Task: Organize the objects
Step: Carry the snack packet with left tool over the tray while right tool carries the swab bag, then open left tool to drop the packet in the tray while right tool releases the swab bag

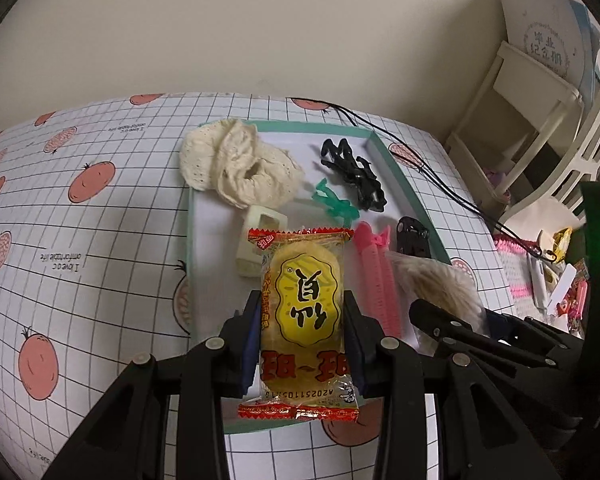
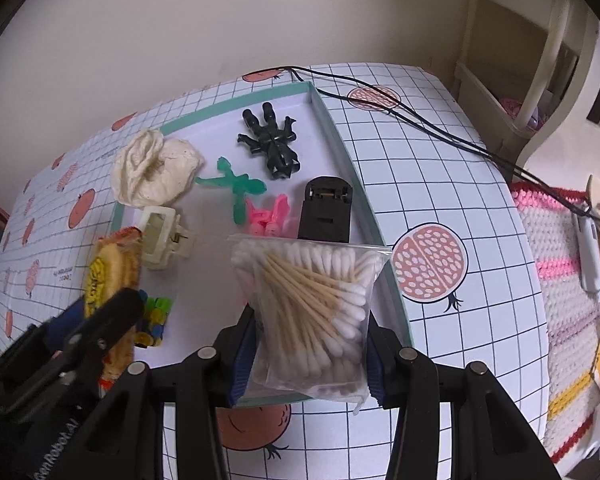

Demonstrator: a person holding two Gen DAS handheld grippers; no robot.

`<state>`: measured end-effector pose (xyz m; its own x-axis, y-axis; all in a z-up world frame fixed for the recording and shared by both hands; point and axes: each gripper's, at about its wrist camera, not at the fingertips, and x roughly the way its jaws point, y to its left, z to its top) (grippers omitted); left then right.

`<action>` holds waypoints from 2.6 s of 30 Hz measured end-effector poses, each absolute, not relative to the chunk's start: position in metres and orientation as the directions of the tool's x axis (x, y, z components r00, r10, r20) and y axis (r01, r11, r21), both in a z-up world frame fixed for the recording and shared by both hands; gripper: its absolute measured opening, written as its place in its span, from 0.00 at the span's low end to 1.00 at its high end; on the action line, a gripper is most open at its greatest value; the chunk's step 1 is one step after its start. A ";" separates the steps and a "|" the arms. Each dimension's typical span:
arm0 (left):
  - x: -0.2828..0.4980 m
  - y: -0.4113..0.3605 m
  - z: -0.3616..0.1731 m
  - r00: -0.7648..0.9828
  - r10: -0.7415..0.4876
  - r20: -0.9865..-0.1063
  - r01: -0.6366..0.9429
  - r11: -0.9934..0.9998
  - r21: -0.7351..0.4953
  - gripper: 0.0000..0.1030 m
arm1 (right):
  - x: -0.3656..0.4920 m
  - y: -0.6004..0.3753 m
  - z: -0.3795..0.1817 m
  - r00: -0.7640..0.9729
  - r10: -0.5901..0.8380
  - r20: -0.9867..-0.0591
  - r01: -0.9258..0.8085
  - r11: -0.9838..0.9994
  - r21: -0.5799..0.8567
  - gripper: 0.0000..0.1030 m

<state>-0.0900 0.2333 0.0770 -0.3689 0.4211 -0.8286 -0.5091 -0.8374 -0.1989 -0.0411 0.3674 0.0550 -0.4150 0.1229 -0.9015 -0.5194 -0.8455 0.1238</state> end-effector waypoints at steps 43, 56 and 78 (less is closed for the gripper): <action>-0.110 0.205 0.075 -0.404 0.406 -0.820 -0.392 -0.887 -0.245 0.45 | -0.043 0.365 0.059 -0.459 0.157 -0.874 -0.522 -0.844 0.123 0.54; -0.126 0.171 0.067 -0.445 0.316 -0.838 -0.270 -0.940 -0.211 0.53 | -0.048 0.357 0.063 -0.493 0.156 -0.856 -0.499 -0.856 0.132 0.67; -0.145 0.122 0.060 -0.514 0.181 -0.838 -0.115 -0.983 -0.142 1.00 | -0.055 0.346 0.067 -0.523 0.164 -0.837 -0.486 -0.863 0.135 1.00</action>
<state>-0.1455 0.1221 0.0599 -0.5140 0.1814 -0.8384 -0.1149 -0.9831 -0.1423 -0.0549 0.3460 0.0667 -0.5226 0.1636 -0.8367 -0.4863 -0.8633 0.1349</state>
